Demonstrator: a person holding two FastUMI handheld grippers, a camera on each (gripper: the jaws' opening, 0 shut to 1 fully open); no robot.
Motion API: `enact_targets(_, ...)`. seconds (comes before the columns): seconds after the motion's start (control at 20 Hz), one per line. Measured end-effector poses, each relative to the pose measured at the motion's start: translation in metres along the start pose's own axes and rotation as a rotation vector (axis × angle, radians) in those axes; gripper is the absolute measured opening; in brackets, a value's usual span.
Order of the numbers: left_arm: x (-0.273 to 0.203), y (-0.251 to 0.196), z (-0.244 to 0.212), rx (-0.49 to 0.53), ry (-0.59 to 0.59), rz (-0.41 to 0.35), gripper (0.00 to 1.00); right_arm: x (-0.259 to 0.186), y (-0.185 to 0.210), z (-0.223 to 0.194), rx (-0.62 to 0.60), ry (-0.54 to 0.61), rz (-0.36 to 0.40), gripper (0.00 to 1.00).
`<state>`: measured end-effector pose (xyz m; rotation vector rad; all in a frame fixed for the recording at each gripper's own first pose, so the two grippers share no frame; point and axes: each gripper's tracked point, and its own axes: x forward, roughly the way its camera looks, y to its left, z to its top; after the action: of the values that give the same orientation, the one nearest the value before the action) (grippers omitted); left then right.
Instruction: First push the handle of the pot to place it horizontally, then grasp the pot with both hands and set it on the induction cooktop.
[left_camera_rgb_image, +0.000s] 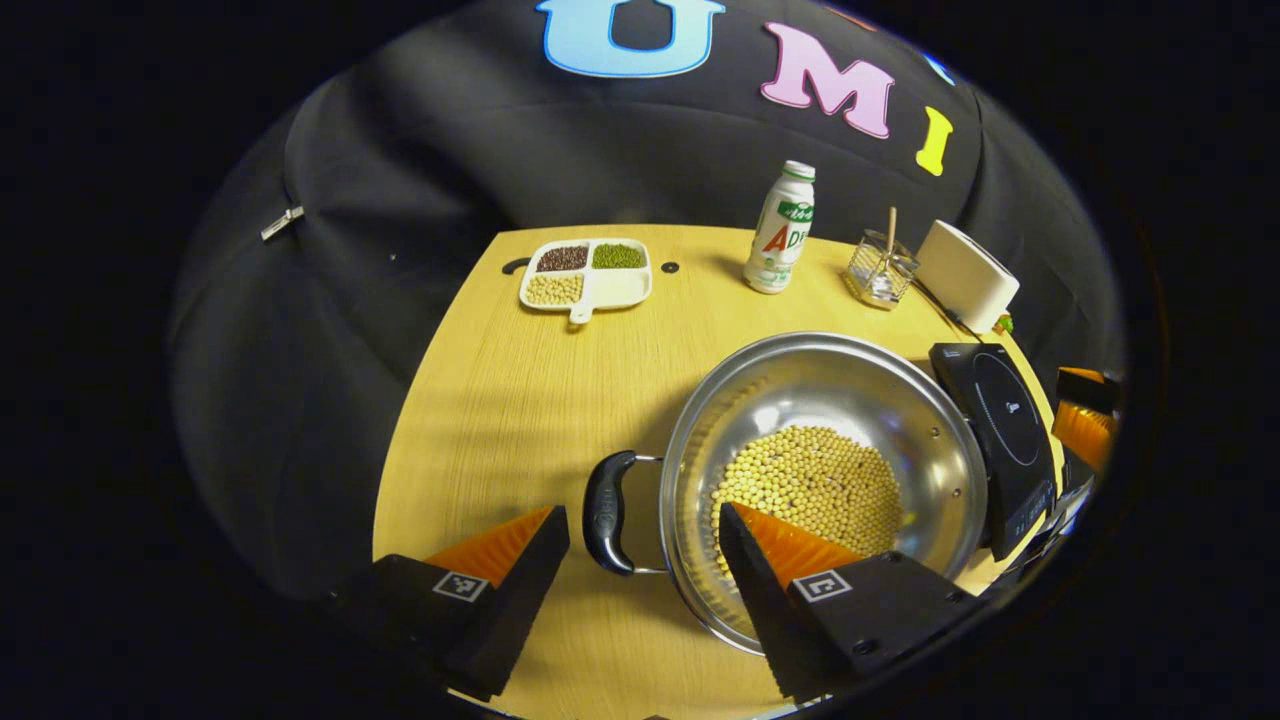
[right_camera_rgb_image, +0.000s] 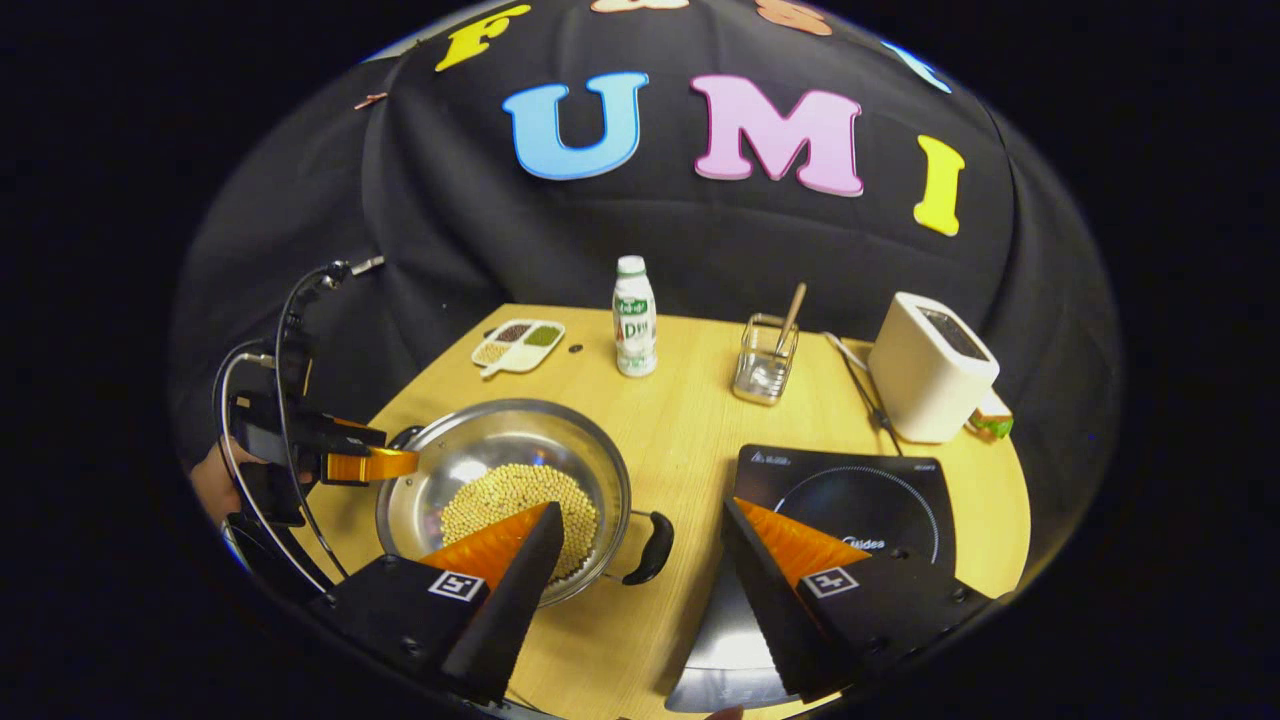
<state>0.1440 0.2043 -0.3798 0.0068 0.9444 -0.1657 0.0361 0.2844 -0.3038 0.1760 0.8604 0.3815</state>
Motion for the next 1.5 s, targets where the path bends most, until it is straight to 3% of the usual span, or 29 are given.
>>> enact_targets(0.15,0.020,0.000,0.000,-0.001,0.016,-0.010,0.93,0.029,-0.003,-0.018,0.020,0.064,-0.016,0.99)
enact_targets(0.3,0.032,0.000,-0.007,-0.018,0.037,-0.027,0.84,0.057,-0.002,-0.036,0.053,0.128,-0.017,1.00)
enact_targets(0.45,0.040,0.002,-0.009,-0.030,0.040,-0.025,0.84,0.081,0.000,-0.052,0.065,0.181,-0.014,0.99)
enact_targets(0.6,0.044,0.005,-0.011,-0.034,0.047,-0.020,0.83,0.100,0.006,-0.066,0.083,0.223,-0.008,0.90)
enact_targets(0.8,0.045,0.001,-0.011,-0.033,0.051,-0.026,0.78,0.116,0.002,-0.076,0.146,0.252,-0.051,0.86)
enact_targets(0.9,0.045,0.002,-0.012,-0.051,0.043,-0.020,0.70,0.118,-0.002,-0.077,0.173,0.249,-0.069,0.69)
enact_targets(0.95,0.045,0.001,-0.010,-0.058,0.037,-0.016,0.69,0.119,-0.002,-0.076,0.178,0.251,-0.070,0.65)
enact_targets(1.05,0.039,0.001,-0.018,-0.072,0.049,-0.009,0.62,0.114,-0.002,-0.078,0.174,0.286,-0.065,0.63)
enact_targets(1.25,0.004,-0.008,-0.023,-0.099,0.025,0.010,0.58,0.092,0.000,-0.068,0.150,0.279,-0.026,0.59)
enact_targets(1.45,-0.040,-0.028,-0.021,-0.108,0.038,0.034,0.60,0.053,-0.008,-0.052,0.132,0.281,0.006,0.59)
enact_targets(1.5,-0.050,-0.035,-0.020,-0.112,0.038,0.038,0.60,0.043,-0.012,-0.047,0.123,0.280,0.009,0.55)
